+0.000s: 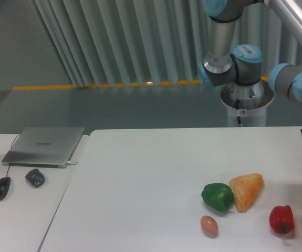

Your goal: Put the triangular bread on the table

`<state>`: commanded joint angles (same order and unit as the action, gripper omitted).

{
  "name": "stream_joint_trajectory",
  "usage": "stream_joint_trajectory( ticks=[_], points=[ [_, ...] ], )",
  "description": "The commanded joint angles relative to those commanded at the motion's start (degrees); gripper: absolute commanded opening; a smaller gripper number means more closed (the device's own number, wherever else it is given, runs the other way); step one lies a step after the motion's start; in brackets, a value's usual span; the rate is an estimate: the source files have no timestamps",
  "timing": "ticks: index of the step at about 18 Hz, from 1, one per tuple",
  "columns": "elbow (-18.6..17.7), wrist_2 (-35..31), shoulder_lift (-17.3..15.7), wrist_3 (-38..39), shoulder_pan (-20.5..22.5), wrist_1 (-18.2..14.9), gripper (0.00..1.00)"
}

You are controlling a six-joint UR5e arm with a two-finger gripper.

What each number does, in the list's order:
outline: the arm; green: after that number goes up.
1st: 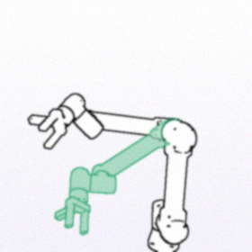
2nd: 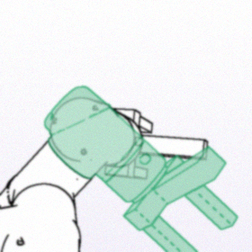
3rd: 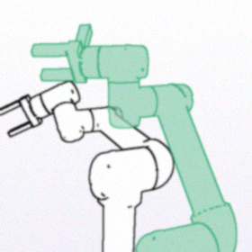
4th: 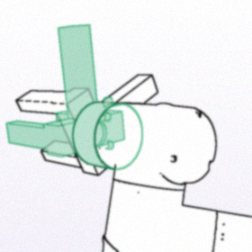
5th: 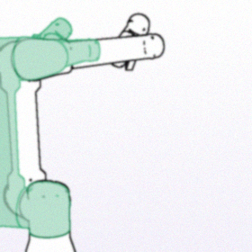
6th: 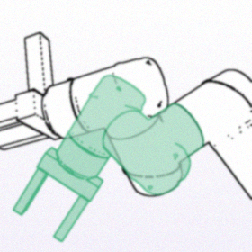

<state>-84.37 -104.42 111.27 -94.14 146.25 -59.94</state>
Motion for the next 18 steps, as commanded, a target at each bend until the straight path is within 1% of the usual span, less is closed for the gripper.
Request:
stream_joint_trajectory(
  ticks=[4,7,10,13,14,15,16,18],
  points=[
    [0.17,0.35,-0.09,3.00,-0.18,0.26,1.00],
    [0.52,3.95,0.00,4.14,0.00,0.35,1.00],
    [-0.09,4.13,-0.09,5.72,0.00,0.35,1.00],
    [0.61,4.22,0.08,5.73,0.09,0.35,1.00],
    [0.87,4.22,0.09,5.81,0.52,0.88,1.00],
    [1.05,4.48,0.35,6.42,0.88,3.14,1.00],
    [0.96,4.83,0.35,7.47,1.58,3.95,1.00],
    [0.62,5.89,0.35,7.66,1.58,3.96,1.00]
  ],
)
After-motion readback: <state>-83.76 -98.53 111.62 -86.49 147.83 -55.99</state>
